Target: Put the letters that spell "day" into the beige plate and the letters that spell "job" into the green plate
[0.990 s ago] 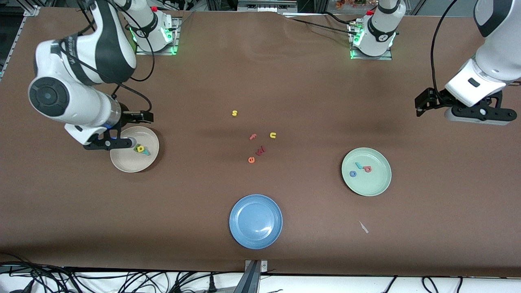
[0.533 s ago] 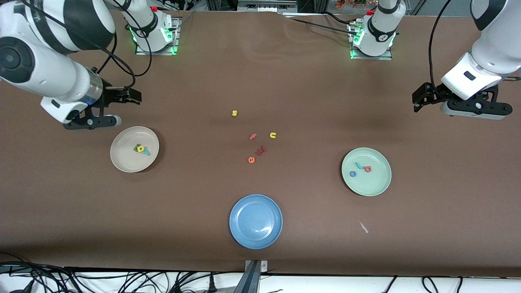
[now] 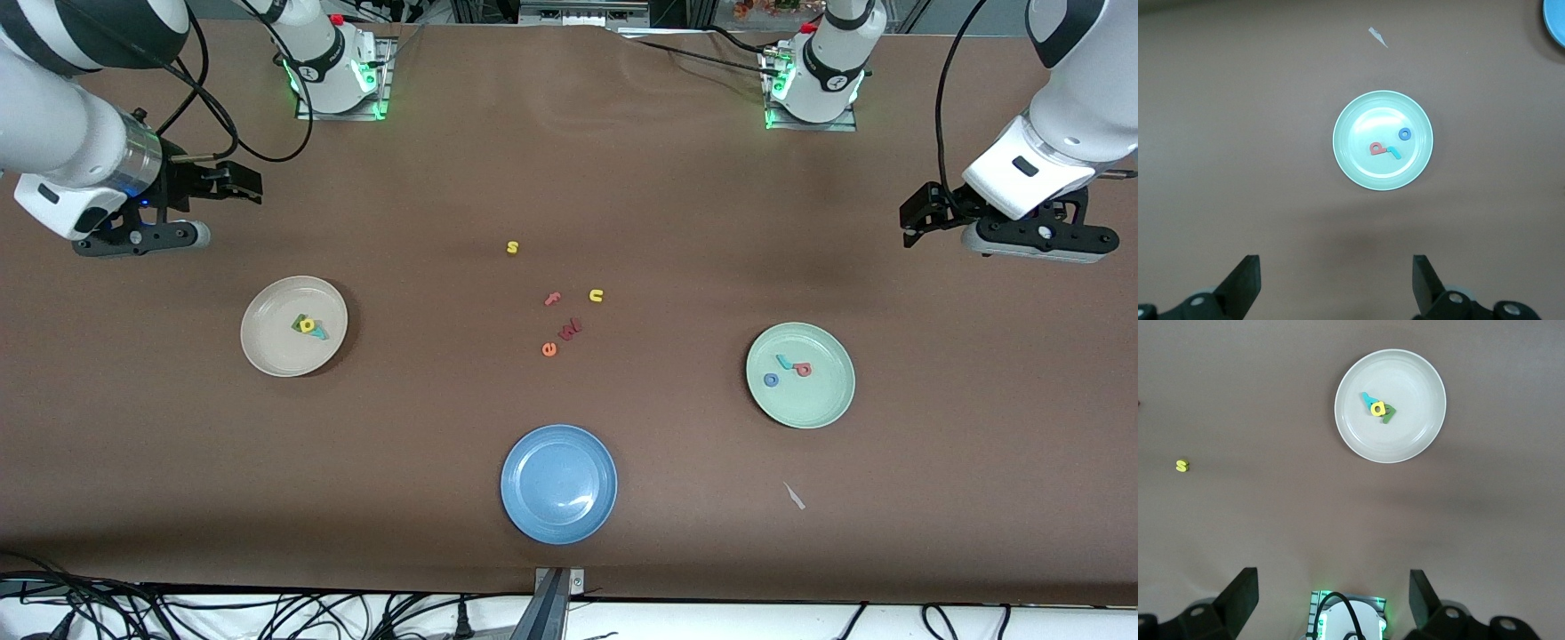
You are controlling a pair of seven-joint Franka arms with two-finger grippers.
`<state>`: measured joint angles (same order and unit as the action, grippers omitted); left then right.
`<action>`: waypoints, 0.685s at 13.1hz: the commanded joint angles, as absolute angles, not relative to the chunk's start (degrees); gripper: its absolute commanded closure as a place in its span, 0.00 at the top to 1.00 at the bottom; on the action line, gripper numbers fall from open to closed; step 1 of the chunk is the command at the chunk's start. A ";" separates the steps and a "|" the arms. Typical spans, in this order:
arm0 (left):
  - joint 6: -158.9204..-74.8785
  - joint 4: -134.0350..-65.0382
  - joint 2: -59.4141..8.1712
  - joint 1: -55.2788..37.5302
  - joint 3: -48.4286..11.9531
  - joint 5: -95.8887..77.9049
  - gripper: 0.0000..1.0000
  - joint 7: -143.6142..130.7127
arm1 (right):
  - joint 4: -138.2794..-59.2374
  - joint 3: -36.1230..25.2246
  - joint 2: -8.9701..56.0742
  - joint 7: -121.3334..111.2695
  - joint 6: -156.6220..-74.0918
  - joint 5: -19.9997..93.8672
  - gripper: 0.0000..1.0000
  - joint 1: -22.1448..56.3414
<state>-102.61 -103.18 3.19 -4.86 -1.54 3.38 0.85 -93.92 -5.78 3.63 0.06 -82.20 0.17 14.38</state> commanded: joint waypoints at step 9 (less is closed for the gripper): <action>-102.39 -100.72 1.58 -5.27 -1.32 1.93 1.00 2.20 | -92.99 -0.09 2.20 -10.10 -81.65 -3.96 1.00 7.48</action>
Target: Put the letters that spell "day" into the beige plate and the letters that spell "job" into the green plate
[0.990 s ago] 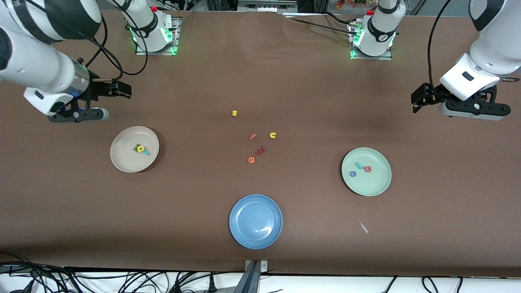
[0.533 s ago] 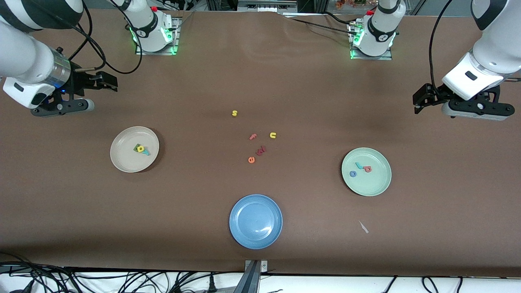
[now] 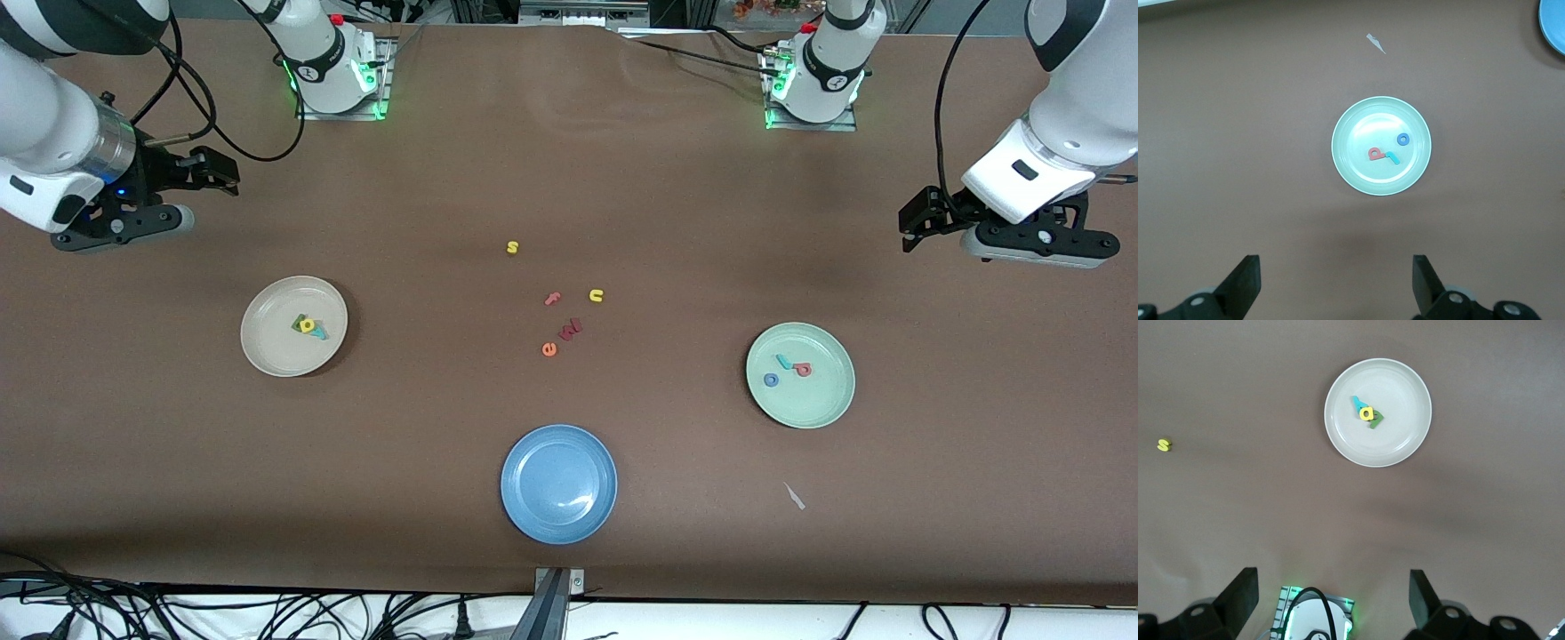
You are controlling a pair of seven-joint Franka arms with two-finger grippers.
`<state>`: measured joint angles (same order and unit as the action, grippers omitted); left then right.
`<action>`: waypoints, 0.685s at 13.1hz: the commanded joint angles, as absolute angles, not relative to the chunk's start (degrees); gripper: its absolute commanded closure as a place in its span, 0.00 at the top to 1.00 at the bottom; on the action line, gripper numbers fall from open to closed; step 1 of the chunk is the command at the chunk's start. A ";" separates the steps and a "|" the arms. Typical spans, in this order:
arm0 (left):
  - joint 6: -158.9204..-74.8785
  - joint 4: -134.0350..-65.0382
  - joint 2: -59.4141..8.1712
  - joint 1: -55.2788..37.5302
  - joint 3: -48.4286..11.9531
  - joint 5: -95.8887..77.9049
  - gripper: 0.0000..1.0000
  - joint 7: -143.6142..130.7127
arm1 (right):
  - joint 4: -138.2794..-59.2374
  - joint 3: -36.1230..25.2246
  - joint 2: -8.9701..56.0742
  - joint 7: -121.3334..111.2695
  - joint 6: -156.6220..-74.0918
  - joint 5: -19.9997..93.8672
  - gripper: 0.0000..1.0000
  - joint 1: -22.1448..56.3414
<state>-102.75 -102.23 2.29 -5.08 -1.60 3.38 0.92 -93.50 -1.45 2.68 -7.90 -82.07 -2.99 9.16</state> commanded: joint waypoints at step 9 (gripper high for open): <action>-102.30 -100.72 1.58 -5.36 -1.41 1.85 1.00 2.37 | -93.25 0.09 2.28 -9.41 -87.80 -3.25 1.00 3.34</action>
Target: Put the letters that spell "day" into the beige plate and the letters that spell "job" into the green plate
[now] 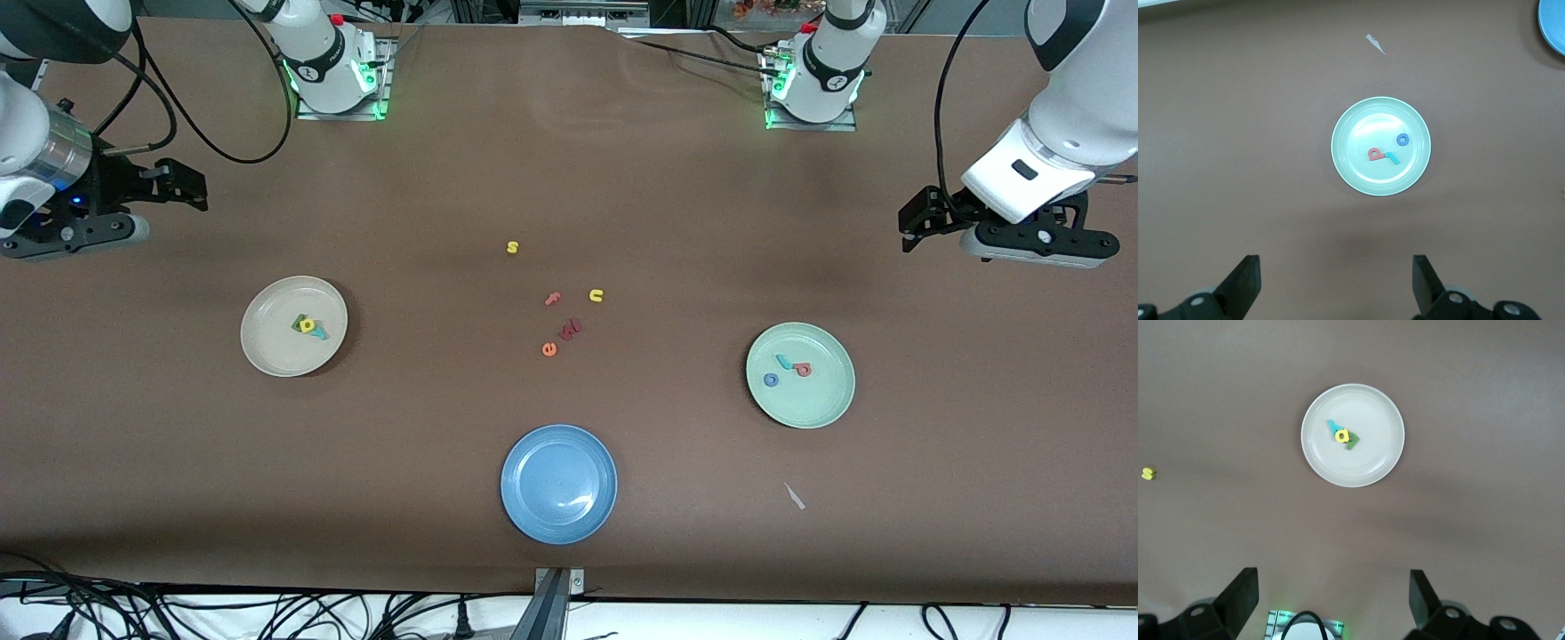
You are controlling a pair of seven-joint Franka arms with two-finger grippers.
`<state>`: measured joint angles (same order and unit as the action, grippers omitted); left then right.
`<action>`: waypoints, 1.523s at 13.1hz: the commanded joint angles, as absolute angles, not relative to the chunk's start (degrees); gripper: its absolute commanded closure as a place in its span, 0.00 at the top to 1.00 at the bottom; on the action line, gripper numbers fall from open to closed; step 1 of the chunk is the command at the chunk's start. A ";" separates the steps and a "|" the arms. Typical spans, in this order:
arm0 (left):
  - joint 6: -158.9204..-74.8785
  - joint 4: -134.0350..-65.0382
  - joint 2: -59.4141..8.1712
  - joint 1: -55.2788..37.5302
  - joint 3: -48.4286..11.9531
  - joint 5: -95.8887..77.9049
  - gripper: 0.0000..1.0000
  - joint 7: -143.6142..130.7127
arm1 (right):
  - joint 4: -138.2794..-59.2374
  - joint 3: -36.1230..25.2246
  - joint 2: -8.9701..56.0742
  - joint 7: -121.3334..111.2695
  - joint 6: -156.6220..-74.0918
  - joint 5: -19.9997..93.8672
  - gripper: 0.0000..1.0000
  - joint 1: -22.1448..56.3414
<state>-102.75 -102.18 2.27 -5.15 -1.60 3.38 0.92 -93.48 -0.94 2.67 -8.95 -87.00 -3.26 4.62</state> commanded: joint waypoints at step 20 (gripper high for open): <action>-100.72 -99.93 1.49 -5.27 -2.20 1.14 1.00 2.37 | -92.72 -2.99 3.08 -9.32 -88.86 -3.34 1.00 3.34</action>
